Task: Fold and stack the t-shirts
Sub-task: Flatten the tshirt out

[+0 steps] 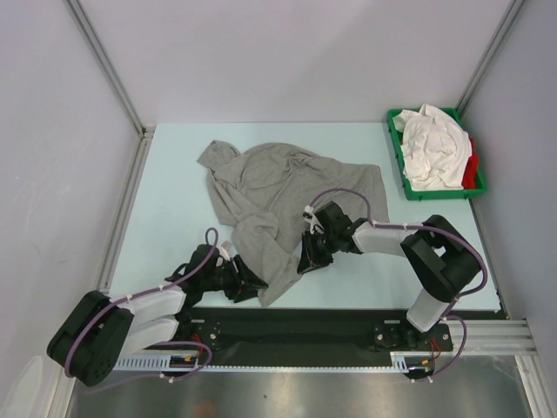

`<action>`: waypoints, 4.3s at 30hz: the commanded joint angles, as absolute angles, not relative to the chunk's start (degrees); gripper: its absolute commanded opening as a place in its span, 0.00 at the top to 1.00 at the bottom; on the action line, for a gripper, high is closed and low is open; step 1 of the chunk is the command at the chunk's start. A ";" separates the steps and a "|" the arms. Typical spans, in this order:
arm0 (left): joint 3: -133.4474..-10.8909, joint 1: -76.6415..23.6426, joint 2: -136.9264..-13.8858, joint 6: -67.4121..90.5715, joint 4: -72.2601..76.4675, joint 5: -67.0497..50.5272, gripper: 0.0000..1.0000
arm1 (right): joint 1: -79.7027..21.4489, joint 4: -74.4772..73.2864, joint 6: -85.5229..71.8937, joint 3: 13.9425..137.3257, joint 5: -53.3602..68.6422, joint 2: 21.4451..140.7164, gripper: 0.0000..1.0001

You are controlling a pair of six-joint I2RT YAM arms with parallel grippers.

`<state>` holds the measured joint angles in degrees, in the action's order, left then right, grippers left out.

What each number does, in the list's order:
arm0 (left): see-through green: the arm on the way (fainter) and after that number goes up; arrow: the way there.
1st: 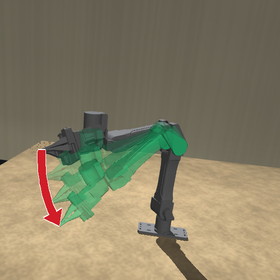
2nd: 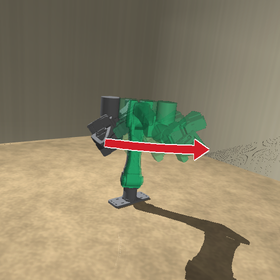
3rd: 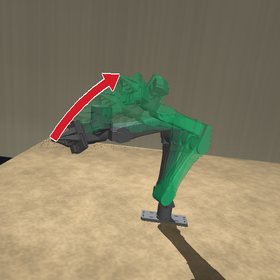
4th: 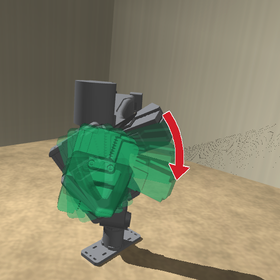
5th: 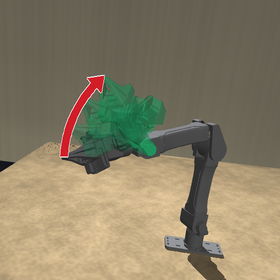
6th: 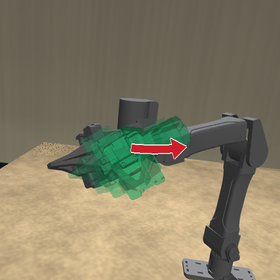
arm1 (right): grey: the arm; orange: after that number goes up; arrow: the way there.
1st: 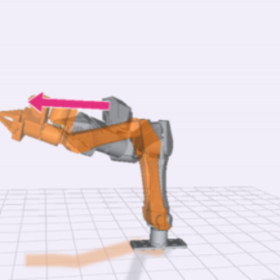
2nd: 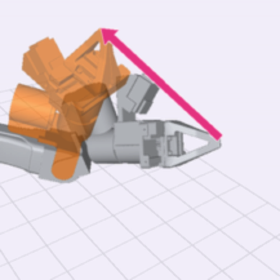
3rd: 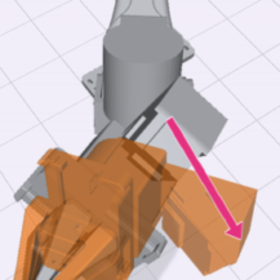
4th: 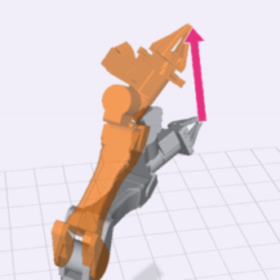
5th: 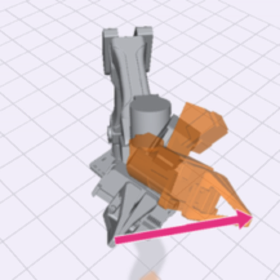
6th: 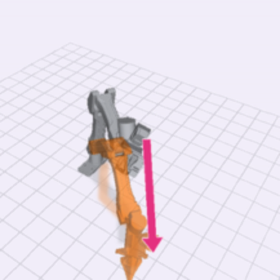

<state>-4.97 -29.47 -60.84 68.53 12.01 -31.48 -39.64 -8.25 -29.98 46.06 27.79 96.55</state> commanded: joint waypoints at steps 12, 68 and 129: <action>-1.84 -30.50 -59.24 66.18 9.15 -25.14 0.53 | -42.18 -18.80 -26.54 48.34 19.77 84.05 0.56; -4.31 -30.50 -63.72 65.74 10.19 -26.89 0.62 | -48.43 -21.53 -40.96 49.84 12.39 87.80 0.97; 3.60 -43.85 -57.47 76.02 21.18 -13.71 0.51 | -44.56 -19.86 -34.80 46.23 8.52 74.36 0.34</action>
